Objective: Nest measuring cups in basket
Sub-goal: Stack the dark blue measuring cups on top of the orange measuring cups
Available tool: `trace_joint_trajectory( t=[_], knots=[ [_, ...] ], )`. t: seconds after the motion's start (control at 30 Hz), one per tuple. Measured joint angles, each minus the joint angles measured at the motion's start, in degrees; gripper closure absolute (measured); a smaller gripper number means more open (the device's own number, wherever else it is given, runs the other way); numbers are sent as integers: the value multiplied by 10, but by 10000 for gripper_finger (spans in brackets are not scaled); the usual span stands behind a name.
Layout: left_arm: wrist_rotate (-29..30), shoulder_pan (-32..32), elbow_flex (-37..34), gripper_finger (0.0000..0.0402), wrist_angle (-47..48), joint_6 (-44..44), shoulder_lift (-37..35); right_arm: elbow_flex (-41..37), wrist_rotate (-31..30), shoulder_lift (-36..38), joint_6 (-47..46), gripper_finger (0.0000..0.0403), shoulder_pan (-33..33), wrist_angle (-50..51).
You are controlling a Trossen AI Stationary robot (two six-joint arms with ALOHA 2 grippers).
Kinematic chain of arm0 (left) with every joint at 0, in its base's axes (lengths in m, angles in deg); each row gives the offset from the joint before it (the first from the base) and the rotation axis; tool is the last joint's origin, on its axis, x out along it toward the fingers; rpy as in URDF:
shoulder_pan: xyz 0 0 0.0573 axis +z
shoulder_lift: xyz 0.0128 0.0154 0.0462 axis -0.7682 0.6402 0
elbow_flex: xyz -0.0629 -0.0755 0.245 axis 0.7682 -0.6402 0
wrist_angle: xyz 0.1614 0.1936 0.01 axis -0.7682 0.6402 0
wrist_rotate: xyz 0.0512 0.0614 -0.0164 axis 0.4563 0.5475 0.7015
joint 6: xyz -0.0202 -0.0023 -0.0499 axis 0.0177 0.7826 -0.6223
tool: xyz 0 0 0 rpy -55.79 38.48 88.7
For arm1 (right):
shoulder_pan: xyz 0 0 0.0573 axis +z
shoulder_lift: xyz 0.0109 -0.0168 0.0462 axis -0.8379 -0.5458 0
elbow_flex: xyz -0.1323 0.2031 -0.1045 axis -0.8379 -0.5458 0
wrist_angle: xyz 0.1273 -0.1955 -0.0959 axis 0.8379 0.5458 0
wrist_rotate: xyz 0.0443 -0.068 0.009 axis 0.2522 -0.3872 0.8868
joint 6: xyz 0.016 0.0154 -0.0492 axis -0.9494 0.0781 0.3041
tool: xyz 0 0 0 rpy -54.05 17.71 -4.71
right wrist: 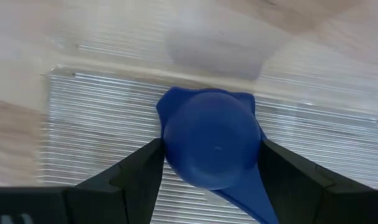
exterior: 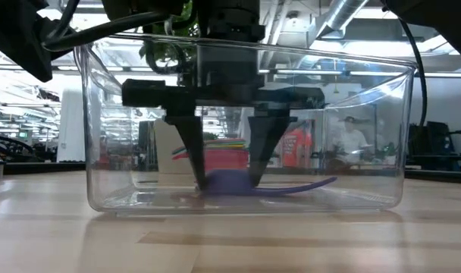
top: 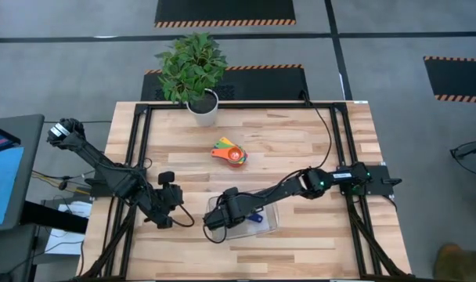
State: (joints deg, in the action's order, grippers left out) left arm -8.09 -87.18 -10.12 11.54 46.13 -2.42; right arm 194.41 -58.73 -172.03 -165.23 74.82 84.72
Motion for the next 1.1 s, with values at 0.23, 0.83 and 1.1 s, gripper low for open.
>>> trace_joint_trajectory(
  t=[0.23,0.83,1.1],
  knots=[
    [0,0,0,401,0,-2,0,-1,3,-2,0,135,0,-4],
    [2,0,0,401,0,-6,0,-3,12,13,1,196,1,12],
    [6,0,0,401,0,-3,0,-2,15,67,2,208,14,16]
  ],
)
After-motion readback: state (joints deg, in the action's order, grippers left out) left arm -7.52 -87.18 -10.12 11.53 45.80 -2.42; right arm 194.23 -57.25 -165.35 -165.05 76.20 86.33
